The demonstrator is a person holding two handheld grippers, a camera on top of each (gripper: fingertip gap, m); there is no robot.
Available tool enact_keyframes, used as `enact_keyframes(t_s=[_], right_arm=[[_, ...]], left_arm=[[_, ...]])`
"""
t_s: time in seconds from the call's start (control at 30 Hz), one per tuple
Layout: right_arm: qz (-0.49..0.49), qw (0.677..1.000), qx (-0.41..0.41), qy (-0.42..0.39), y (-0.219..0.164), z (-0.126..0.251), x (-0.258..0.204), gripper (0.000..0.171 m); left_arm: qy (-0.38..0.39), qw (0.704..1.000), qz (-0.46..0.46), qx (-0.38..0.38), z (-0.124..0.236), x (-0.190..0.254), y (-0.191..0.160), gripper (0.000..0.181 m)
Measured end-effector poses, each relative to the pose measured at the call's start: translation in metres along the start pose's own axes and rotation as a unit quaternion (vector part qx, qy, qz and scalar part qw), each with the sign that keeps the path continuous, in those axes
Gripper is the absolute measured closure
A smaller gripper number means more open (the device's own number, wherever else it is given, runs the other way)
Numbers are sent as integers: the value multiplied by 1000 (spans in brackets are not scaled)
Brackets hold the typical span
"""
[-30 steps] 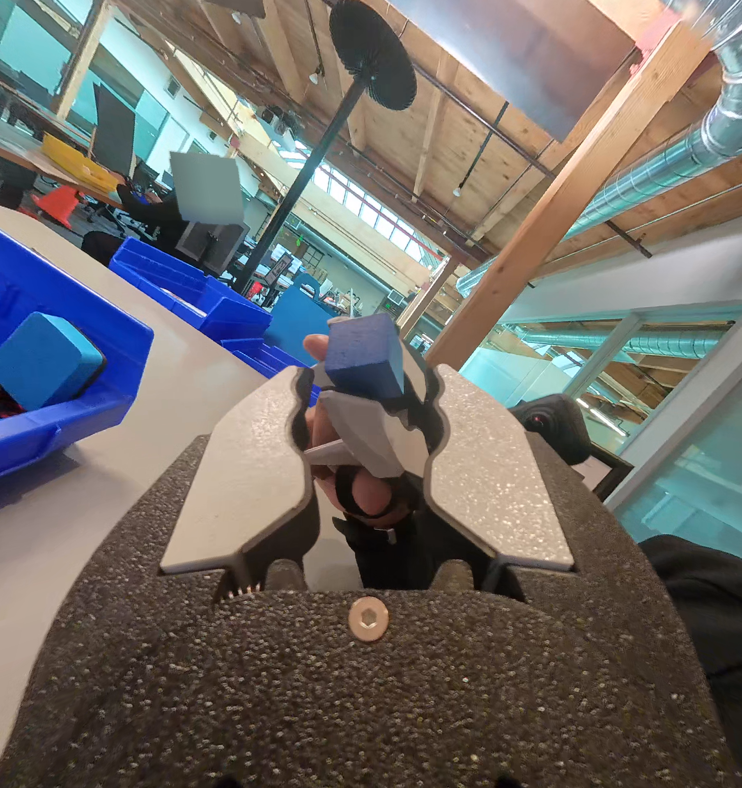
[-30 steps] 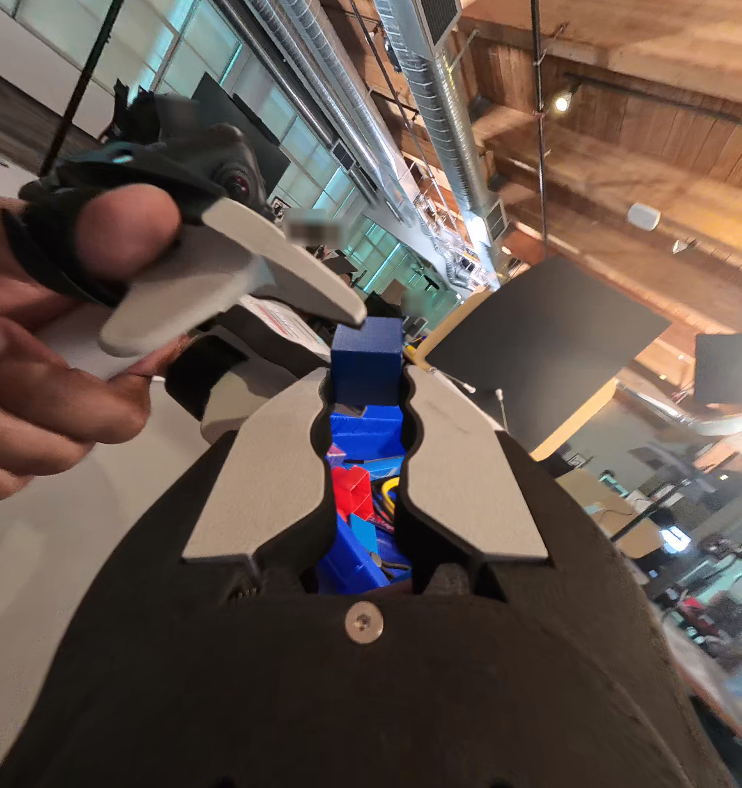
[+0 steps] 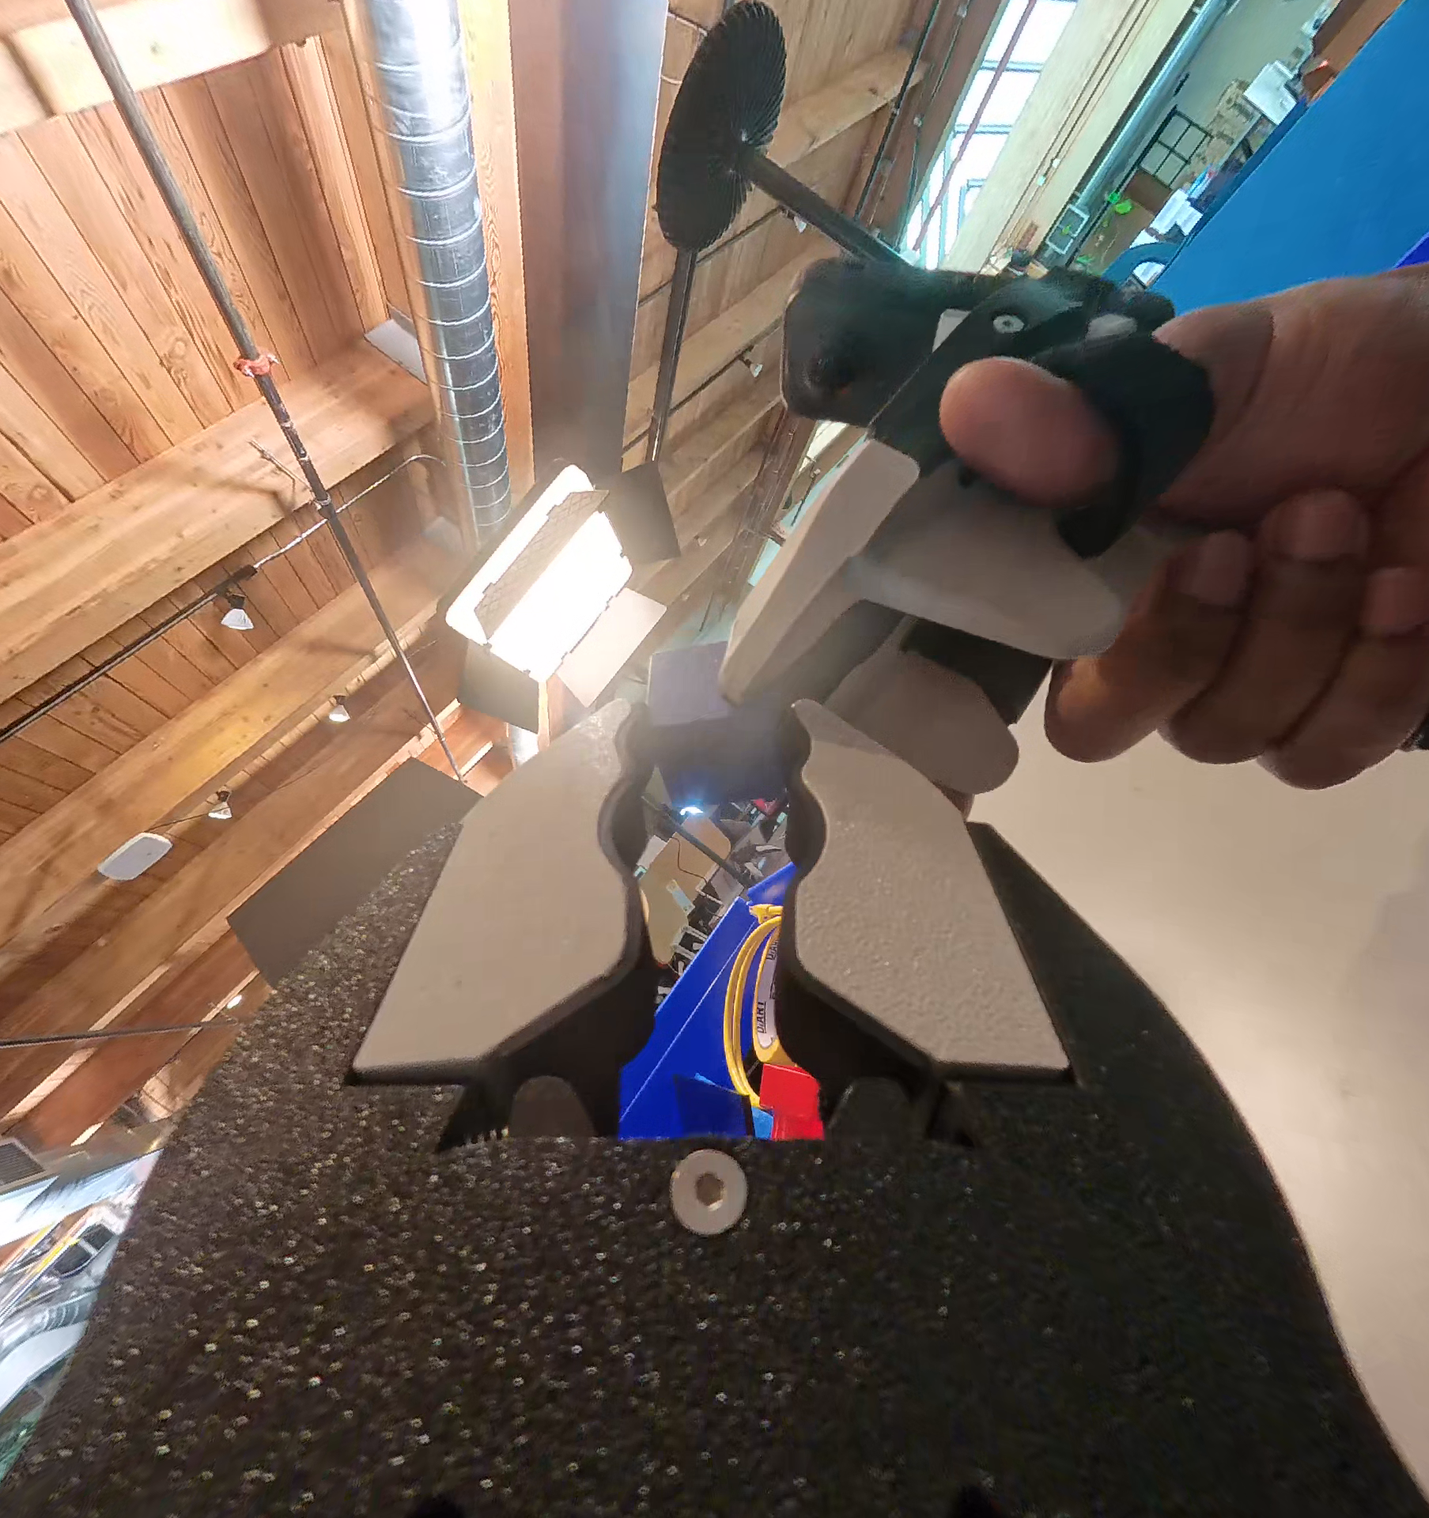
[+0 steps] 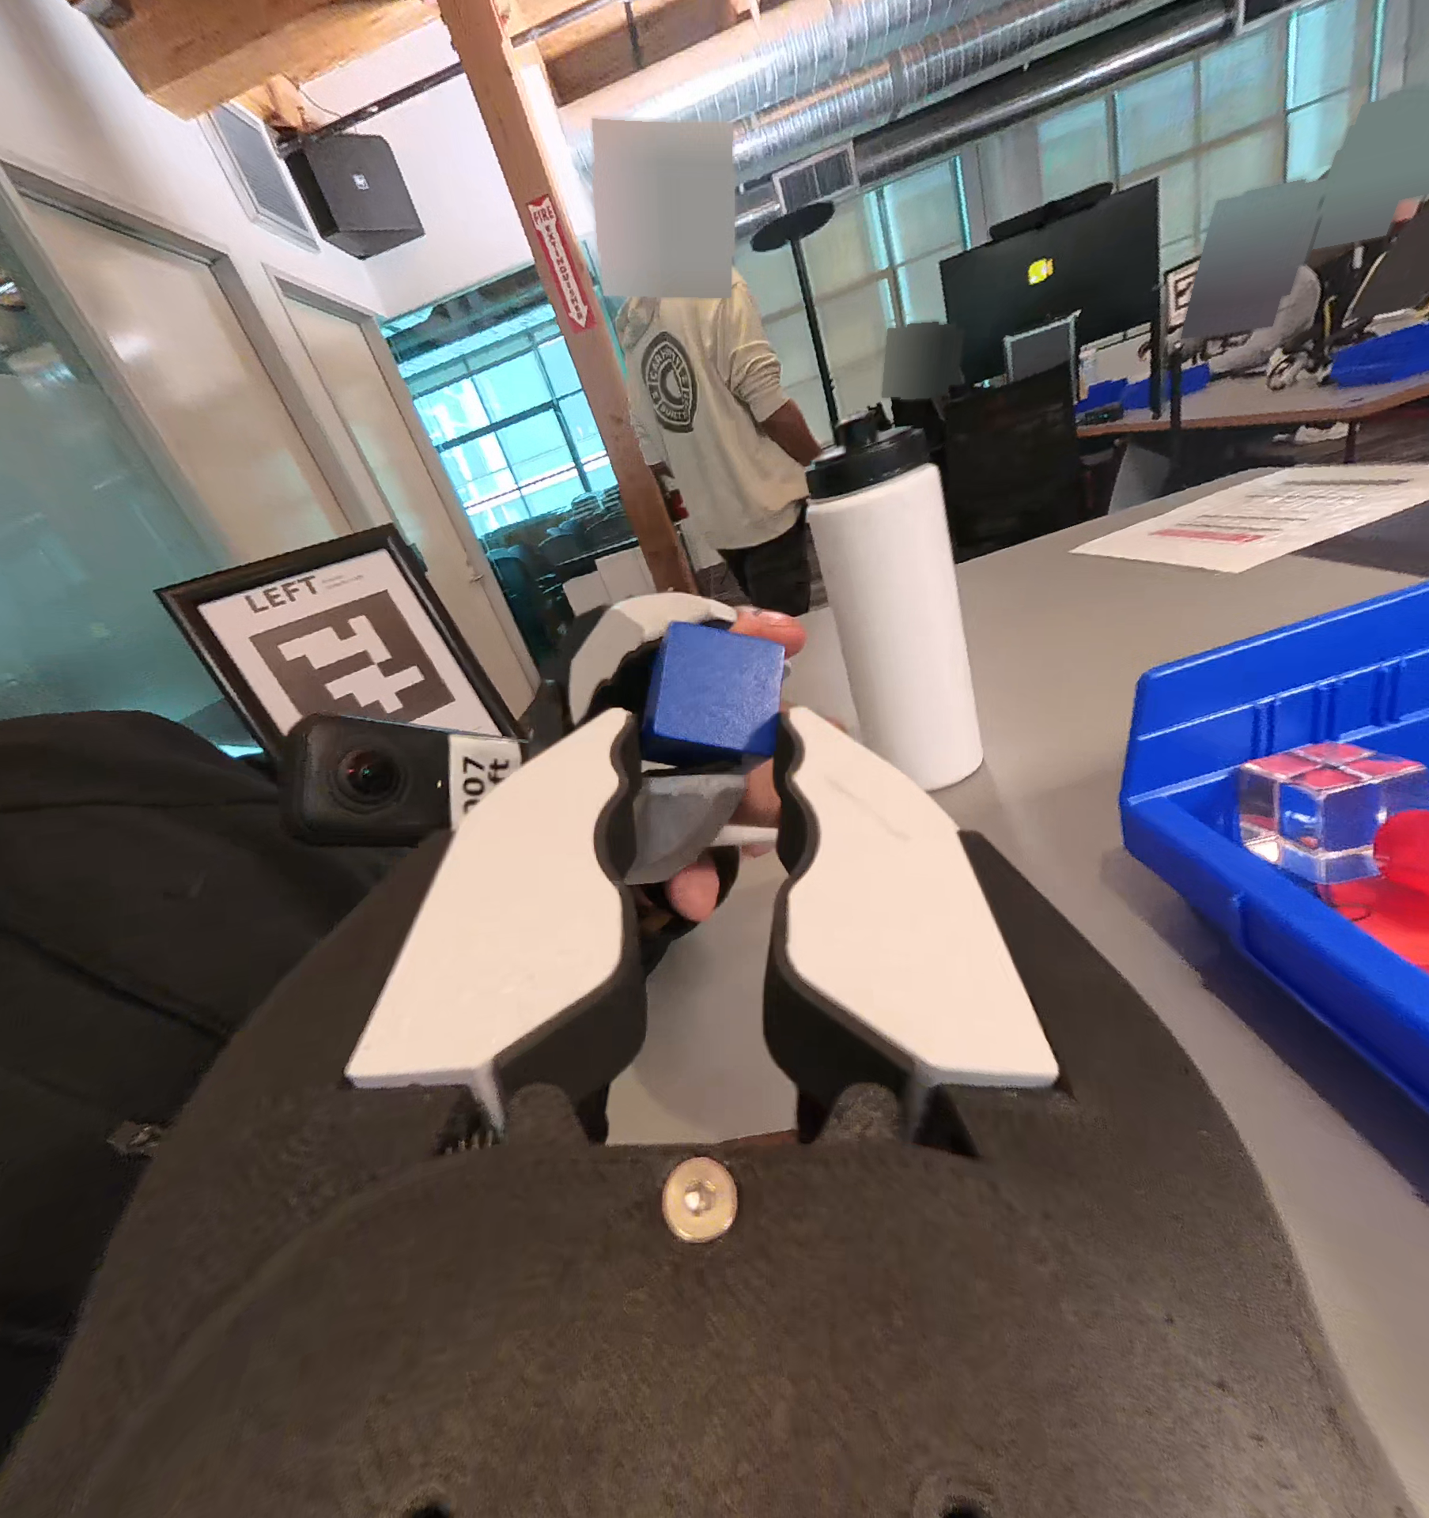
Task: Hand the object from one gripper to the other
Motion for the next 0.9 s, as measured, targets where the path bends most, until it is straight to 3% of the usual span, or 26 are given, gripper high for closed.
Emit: enact_keyframes(t_s=[0.17, 0.3, 0.43, 0.53, 0.6, 0.77, 0.83, 0.9], right_arm=[[146, 983, 9, -114, 9, 1, 1, 142], [293, 923, -18, -249, 18, 8, 2, 142], [466, 820, -74, -323, 15, 5, -4, 142], [588, 738, -108, -312, 4, -6, -11, 142], [633, 705, -107, -302, -2, -12, -15, 142], [661, 697, -84, -266, -9, -20, -23, 142], [666, 696, -89, -253, -13, -22, -23, 142], [671, 689, -99, -254, -16, -24, -21, 142]], left_arm=[[-14, 994, 100, -39, -3, -4, -13, 149], [-20, 959, 277, -59, -2, -18, -28, 141], [-47, 872, 485, -47, 0, -26, -41, 133], [-101, 780, 617, -19, 0, -25, -45, 126], [-131, 727, 674, 5, 0, -25, -44, 124], [-163, 640, 750, 29, 0, -24, -47, 122], [-175, 627, 758, 33, -1, -22, -45, 124], [-188, 639, 745, 36, 0, -18, -42, 144]])
Point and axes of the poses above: each gripper's, where its closed fingertips meet, z back along the fingers, y out of its top, x = y × z across the jaws, the point moved 7 cm from there along z, back along the fingers, and after that the axes turned 5 degrees about x, right-handed, at the moved point
